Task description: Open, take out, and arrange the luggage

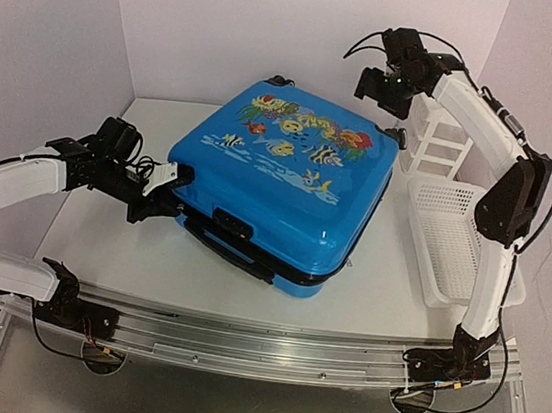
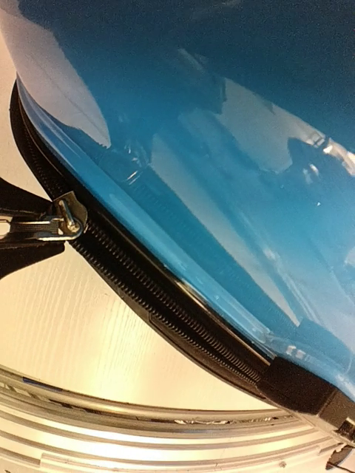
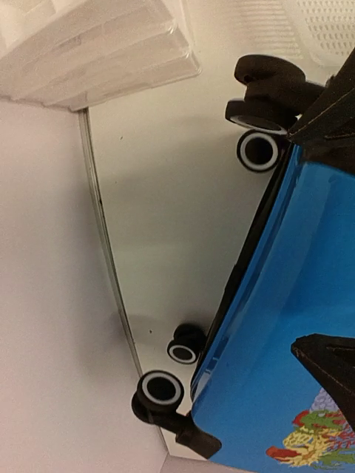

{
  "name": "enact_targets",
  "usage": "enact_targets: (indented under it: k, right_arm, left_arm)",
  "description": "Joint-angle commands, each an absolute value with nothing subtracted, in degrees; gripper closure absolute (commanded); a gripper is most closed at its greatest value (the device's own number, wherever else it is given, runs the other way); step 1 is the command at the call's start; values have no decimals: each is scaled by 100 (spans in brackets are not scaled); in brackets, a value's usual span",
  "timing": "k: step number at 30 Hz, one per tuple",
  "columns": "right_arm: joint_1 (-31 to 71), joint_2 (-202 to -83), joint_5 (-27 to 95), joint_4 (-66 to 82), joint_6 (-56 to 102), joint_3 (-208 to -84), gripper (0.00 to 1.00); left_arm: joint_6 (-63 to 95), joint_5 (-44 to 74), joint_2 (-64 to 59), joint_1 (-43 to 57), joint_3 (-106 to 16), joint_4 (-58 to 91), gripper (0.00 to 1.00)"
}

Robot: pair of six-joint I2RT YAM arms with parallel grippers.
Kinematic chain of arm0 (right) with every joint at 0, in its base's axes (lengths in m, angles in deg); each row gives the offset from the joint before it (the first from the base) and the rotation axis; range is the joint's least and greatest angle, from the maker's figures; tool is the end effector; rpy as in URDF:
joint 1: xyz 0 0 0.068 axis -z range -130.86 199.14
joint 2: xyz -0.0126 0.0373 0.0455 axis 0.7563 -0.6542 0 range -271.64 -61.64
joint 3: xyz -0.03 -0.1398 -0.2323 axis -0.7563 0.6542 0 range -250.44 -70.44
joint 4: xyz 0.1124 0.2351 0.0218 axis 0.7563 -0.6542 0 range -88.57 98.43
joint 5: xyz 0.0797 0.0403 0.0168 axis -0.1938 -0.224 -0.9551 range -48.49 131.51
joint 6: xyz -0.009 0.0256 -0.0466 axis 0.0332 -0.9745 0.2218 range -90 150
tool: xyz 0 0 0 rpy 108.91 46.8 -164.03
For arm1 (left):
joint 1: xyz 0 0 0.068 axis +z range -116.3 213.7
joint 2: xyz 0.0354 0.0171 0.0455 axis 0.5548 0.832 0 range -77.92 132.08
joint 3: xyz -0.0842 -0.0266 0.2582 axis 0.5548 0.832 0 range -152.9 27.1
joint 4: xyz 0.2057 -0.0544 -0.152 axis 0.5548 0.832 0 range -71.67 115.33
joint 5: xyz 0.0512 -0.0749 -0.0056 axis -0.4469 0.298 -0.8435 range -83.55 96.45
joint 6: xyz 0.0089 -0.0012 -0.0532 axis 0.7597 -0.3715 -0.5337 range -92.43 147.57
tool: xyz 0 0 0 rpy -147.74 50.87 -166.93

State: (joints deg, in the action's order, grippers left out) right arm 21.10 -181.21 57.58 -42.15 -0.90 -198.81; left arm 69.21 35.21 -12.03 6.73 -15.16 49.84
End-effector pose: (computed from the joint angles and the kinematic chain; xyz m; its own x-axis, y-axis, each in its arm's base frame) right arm 0.4140 0.2093 0.3678 -0.6430 0.2167 -0.7346 0.0709 0.9719 0.2247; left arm 0.1889 -0.1154 0.2250 -0.1194 0.7144 -0.6895 0.9662 0.2434 0.0848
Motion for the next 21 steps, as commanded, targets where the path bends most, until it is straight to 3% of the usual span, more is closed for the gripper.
enact_targets:
  k: [1, 7, 16, 21]
  right_arm:
    - [1762, -19012, 5348, -4164, -187, -20786, 19]
    - [1326, -19932, 5214, -3957, -7, -21835, 19]
    - [1240, -19597, 5275, -3694, 141, -20506, 22]
    - [1225, -19262, 5434, -3701, 289, -20076, 23]
  left_arm:
    - [6389, 3876, -1555, 645, -1628, 3788, 100]
    - [5734, 3139, -1430, 824, -1560, 3495, 100]
    - [4978, 3611, -1304, 1923, -1669, 3180, 100]
    - [5324, 3984, -1308, 2104, -1621, 3211, 100]
